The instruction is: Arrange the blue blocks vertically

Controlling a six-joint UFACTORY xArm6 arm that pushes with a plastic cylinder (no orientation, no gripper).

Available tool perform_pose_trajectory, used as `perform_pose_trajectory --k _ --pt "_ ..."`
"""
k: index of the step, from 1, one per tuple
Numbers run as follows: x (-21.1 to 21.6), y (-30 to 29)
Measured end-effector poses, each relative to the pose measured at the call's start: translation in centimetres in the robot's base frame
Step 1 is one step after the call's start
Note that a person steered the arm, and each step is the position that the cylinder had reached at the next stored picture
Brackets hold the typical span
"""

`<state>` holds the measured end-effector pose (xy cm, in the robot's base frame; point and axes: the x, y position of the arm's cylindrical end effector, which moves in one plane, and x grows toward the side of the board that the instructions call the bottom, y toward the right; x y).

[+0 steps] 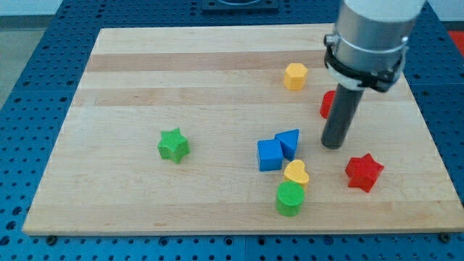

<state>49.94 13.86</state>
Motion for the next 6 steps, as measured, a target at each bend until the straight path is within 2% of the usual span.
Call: perform_pose_trajectory --k 3,6 --pt "2.2 -2.8" --pt "2.1 -5.7"
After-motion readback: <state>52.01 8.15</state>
